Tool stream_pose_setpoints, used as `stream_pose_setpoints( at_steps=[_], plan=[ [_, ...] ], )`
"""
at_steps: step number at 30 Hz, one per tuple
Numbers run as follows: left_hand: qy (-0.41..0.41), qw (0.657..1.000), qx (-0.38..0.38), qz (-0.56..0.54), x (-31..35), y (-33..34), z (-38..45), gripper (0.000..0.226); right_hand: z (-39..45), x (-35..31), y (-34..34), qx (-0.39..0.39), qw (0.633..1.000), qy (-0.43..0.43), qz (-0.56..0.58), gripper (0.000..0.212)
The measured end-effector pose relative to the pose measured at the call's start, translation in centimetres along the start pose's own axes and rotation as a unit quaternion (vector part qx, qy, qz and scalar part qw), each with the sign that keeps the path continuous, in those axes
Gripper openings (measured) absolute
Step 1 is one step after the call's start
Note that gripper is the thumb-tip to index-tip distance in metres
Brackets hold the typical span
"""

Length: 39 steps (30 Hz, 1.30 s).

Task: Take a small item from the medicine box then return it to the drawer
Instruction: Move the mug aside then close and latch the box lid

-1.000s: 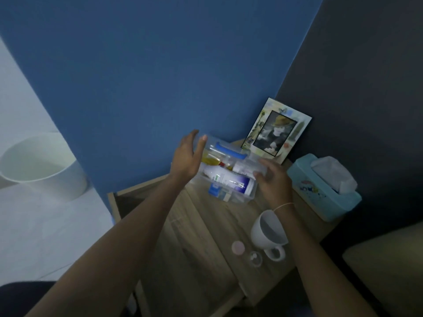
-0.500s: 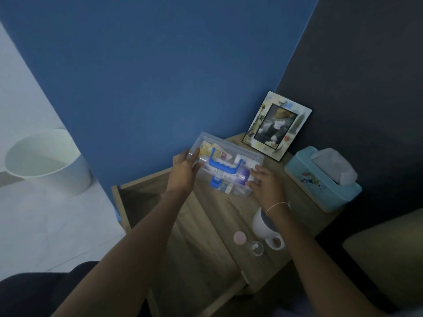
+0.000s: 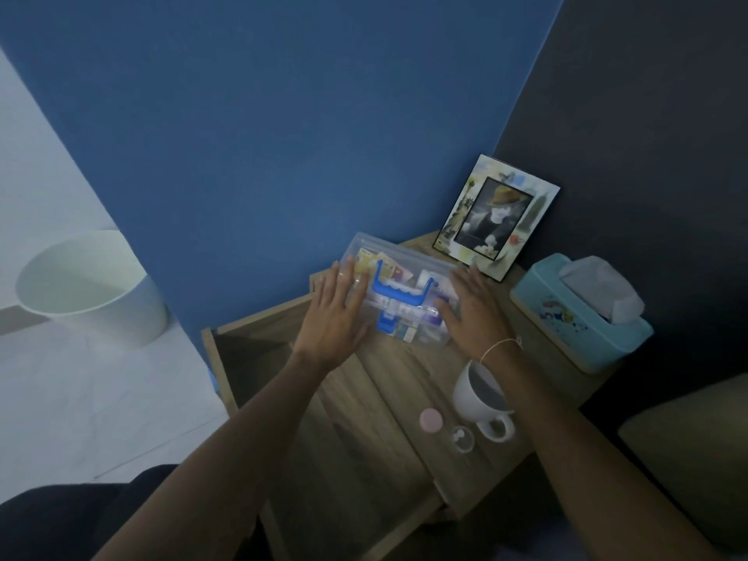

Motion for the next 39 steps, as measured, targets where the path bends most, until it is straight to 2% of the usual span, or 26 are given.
stream_pose_setpoints(
  at_steps=[3, 8, 15, 24, 29, 34, 39],
  plan=[
    [0.068, 0.995, 0.023, 0.076, 0.4, 0.5, -0.1, 0.087, 0.4, 0.4, 1.3, -0.084, 0.996, 0.015, 0.004, 0.062],
    [0.064, 0.990, 0.040, 0.121, 1.0, 1.3, 0.3, 0.095, 0.2, 0.8, 2.2, -0.072, 0.997, 0.016, 0.012, 0.062],
    [0.043, 0.993, 0.096, 0.061, 1.5, 1.9, 0.6, 0.084, 0.1, 0.8, 2.9, -0.051, 0.998, 0.021, 0.021, 0.063],
    [0.067, 0.994, 0.087, 0.007, 0.5, 1.0, 0.7, 0.080, 0.3, 1.1, 3.1, -0.054, 0.998, 0.015, 0.004, 0.064],
    [0.043, 0.994, 0.093, -0.029, 0.8, 0.3, 0.7, 0.069, 0.3, 1.2, 3.2, -0.058, 0.998, 0.013, -0.007, 0.064],
    [0.004, 0.988, 0.131, -0.084, 1.3, -0.5, 1.7, 0.052, 0.3, 1.1, 3.0, -0.062, 0.998, 0.017, 0.016, 0.064],
    [-0.009, 0.988, 0.122, -0.097, 1.3, -0.7, 1.8, 0.051, 0.3, 1.1, 3.0, -0.062, 0.998, 0.015, 0.016, 0.064]
  ],
)
Point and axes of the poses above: each hand's wrist, its own z-axis towards the middle knuckle, its own y-axis out of the palm, x = y × z, the point moved 2 cm from there along z, towards the middle knuckle, and after that the axes turned 7 degrees about z, right-handed, at the moved point
